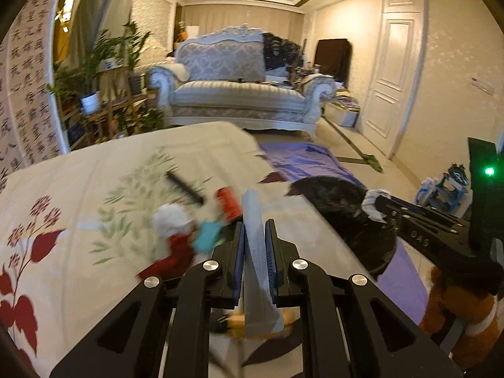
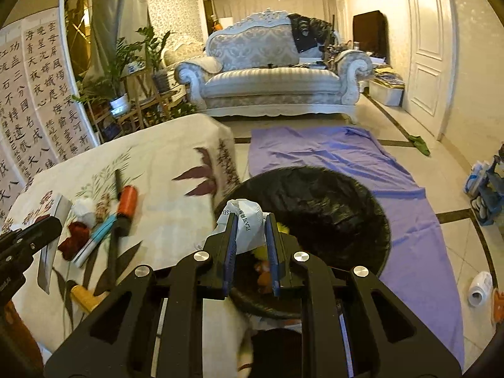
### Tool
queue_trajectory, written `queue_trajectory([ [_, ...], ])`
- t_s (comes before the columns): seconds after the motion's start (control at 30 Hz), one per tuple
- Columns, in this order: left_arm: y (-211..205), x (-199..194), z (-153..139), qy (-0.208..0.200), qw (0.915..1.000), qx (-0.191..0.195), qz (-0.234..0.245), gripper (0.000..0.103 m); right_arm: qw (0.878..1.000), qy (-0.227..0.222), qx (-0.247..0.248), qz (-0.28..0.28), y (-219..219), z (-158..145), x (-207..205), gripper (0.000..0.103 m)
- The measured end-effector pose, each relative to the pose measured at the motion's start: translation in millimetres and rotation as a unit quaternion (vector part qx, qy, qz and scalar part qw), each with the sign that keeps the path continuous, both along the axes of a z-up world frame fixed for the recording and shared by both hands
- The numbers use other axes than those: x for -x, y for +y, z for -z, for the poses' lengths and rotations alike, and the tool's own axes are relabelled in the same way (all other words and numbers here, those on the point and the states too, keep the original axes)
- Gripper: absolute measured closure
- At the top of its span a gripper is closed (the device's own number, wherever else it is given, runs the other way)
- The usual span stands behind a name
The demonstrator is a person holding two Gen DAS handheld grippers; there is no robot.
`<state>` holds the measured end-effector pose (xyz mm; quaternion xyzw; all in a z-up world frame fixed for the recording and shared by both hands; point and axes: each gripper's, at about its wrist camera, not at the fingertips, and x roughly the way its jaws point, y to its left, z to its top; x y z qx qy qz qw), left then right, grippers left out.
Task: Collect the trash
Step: 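Carry the paper roll and tissue over the black bin and open both grippers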
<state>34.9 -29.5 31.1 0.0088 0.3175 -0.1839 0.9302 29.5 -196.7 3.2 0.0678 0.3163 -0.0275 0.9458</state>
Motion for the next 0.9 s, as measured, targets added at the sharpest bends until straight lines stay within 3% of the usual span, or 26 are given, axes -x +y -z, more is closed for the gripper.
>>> queue_trajectory([
  [0.37, -76, -29, -2, -0.035, 0.9981, -0.013, 0.050, 0.089, 0.999, -0.008, 0.010, 0.030, -43, -2, -16, 0.085],
  [0.8, -123, -69, 20, -0.015, 0.9968, -0.033, 0.071, 0.089, 0.999, 0.006, -0.001, 0.042, -73, 17, -45, 0.083],
  [0.9, -128, -75, 26, -0.003, 0.9961, -0.040, 0.079, 0.086, 0.999, 0.009, -0.001, 0.047, -77, 22, -50, 0.075],
])
